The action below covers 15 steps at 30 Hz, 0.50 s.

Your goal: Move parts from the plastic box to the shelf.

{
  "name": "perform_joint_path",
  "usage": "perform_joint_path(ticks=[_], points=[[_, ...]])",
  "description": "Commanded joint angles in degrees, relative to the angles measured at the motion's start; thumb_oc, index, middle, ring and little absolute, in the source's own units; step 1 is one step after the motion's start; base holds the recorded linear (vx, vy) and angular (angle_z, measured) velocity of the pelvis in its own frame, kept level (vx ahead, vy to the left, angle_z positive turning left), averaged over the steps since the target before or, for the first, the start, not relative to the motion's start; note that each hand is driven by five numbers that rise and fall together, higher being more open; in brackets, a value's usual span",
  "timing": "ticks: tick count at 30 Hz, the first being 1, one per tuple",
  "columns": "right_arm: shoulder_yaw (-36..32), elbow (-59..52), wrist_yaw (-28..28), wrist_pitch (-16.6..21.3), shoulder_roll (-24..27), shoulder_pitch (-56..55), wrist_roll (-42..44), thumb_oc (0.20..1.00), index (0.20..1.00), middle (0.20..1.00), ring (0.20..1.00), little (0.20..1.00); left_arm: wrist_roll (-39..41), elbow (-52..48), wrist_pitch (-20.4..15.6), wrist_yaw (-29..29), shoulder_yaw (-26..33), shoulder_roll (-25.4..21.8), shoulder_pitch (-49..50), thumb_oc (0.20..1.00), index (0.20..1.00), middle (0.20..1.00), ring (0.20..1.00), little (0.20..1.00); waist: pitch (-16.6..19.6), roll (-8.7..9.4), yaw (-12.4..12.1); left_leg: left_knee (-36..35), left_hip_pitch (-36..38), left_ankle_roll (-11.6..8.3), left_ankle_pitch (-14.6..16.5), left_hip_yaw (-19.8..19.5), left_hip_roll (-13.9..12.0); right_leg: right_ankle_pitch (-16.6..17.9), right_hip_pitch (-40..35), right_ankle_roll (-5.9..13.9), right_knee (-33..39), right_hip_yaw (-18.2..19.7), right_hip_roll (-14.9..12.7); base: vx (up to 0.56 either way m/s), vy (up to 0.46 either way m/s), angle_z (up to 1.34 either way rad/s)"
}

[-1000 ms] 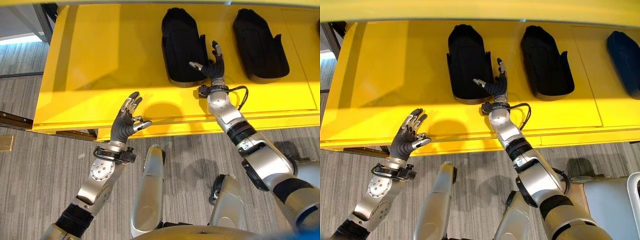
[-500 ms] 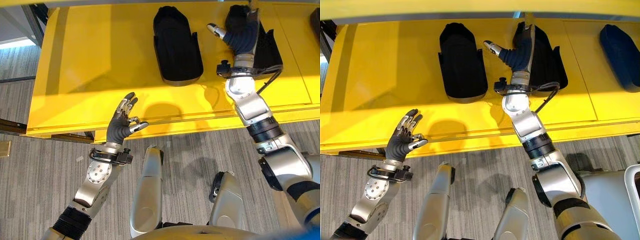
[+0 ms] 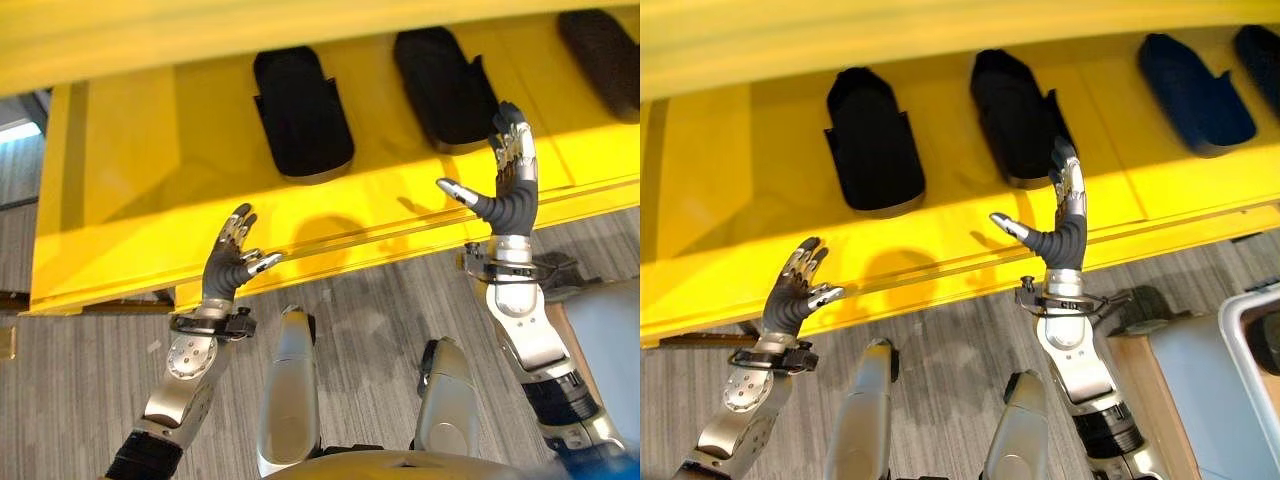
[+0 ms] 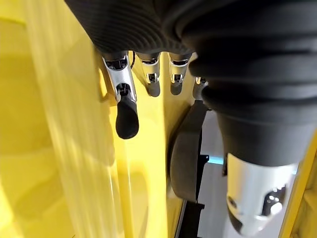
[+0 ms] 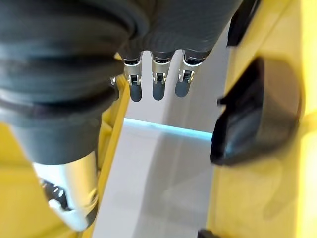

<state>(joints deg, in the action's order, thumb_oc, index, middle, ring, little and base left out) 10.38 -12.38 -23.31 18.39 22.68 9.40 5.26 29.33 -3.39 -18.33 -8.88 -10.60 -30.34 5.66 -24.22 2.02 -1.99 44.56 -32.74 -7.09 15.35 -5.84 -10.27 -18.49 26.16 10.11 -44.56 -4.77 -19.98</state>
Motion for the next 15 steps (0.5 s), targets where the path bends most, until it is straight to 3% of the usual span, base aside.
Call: perform_joint_path(ticks=[1,3,7,10,14,15], points=[[-5.0,-3.7,7.1,6.1,3.9,-3.6,5.2,1.0,1.0,1.0,1.0,1.0,-1.0,0.7,-2.4,3.7,0.7,-0.8,-0.3,1.0,1.0,1.0,1.0,1.0,3.5,-0.35,1.6,-8.3,6.4,0.75,-6.2,-2.6,-2.3,4.5,-3.3,-4.29,2.9,-1.7,2.9,0.15,-0.139,-0.24],[-7.4,-4.7,10.6,6.6,4.4,-9.4,9.8,1.0,1.0,1.0,1.0,1.0,-0.5,0.7,-3.0,5.1,2.2,-0.5,1.8,1.0,1.0,1.0,1.0,1.0,4.6,-0.9,2.8,-17.2,13.1,0.44,-10.0,-0.5,-4.1,7.2,-8.4,-3.67,9.8,-2.0,4.4,0.23,-0.119,-0.23],[-11.8,-5.3,12.1,6.4,4.4,-17.9,8.6,1.0,1.0,1.0,1.0,1.0,0.4,1.7,-3.4,7.4,4.3,2.2,5.6,1.0,1.0,1.0,1.0,1.0,8.2,-2.68,5.4,-31.5,23.6,-1.05,-17.1,3.8,-8.2,9.8,-14.9,-2.88,19.4,-2.3,7.9,0.2,-0.092,-0.72],[-12.8,-4.9,13.4,5.4,3.9,-21.9,7.5,1.0,1.0,1.0,1.0,1.0,-0.3,2.0,-3.2,8.5,5.5,5.4,8.7,1.0,1.0,1.0,1.0,1.0,13.6,-4.6,7.8,-40.6,30.8,-1.35,-22.4,8.8,-12.2,10.3,-17.2,-3.7,24.5,-0.1,11.8,0.17,-0.147,-0.61],[-13.6,-5.4,14.4,5.1,4.5,-23.5,8.8,1.0,1.0,1.0,1.0,1.0,-0.9,1.5,-2.5,9.4,5.0,7.5,9.0,1.0,1.0,1.0,1.0,1.0,16.4,-7.06,9.0,-40.1,31.8,-2.96,-32.6,10.1,-14.8,10.4,-19.6,-6.31,28.3,1.0,15.5,0.09,-0.214,-0.72],[-14.0,-6.3,14.0,5.1,4.8,-23.8,9.4,1.0,1.0,1.0,1.0,1.0,-0.9,1.8,-2.4,9.3,4.6,7.9,7.7,1.0,1.0,1.0,1.0,1.0,16.4,-6.63,9.7,-36.9,30.4,-3.41,-36.8,11.6,-14.9,11.8,-22.5,-7.93,33.7,0.3,16.4,0.07,-0.359,0.1]])
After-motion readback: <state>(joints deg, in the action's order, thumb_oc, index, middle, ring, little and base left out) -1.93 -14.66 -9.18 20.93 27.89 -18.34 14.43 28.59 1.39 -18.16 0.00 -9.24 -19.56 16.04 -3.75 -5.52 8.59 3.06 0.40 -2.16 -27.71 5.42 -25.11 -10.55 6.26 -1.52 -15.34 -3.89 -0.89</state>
